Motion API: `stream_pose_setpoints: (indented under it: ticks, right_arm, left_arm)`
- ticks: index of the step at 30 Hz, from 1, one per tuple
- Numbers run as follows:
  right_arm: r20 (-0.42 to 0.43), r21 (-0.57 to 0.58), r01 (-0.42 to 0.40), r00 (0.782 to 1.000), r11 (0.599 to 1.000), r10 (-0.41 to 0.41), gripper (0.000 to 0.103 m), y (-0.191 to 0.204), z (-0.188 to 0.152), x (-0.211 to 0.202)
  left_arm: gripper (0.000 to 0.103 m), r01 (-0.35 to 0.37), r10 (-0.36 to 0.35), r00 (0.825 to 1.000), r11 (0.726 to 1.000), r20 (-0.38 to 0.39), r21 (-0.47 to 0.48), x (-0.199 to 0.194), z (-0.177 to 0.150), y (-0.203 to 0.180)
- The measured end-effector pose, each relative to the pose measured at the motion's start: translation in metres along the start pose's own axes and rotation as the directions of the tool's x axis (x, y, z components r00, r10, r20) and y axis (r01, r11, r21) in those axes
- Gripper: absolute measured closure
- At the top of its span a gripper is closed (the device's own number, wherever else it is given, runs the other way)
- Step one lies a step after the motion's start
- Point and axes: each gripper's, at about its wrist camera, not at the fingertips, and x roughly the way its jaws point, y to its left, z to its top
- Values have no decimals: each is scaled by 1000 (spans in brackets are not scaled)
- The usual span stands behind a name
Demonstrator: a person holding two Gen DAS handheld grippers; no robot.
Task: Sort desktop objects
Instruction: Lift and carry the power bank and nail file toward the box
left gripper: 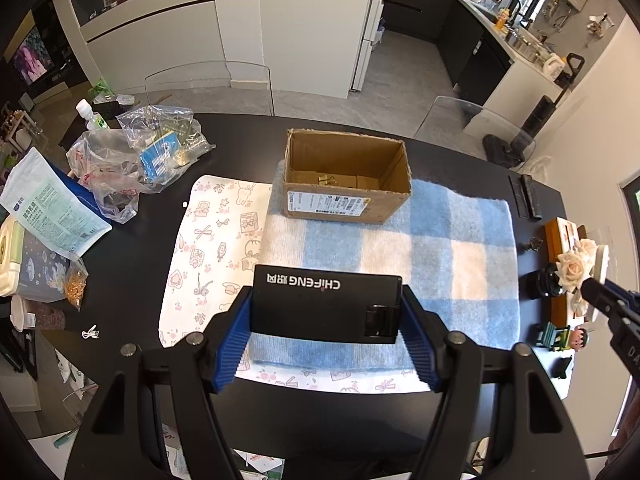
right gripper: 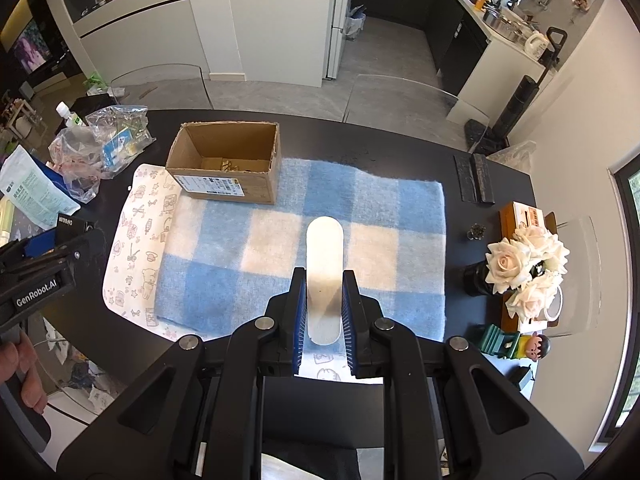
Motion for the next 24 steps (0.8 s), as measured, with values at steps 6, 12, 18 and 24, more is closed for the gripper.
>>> stream_pose_setpoints:
  ticks: [6, 12, 18, 24]
  right_arm:
    - [-26, -4, -6, 1000, 1000, 6, 87, 7, 25, 22]
    - [-61, -22, -15, 998, 1000, 14, 87, 17, 59, 57]
    - [-82, -43, -17, 997, 999, 13, 87, 21, 100, 93]
    - [-96, -41, -23, 995, 999, 19, 87, 18, 136, 129]
  left_arm:
    - [35, -3, 3, 1000, 1000, -24, 3, 21, 26, 7]
    - [35, -3, 3, 998, 1000, -61, 14, 53, 61, 12]
    - [35, 5, -4, 997, 1000, -71, 6, 87, 102, 14]
    - [35, 12, -11, 995, 1000, -103, 15, 126, 127, 10]
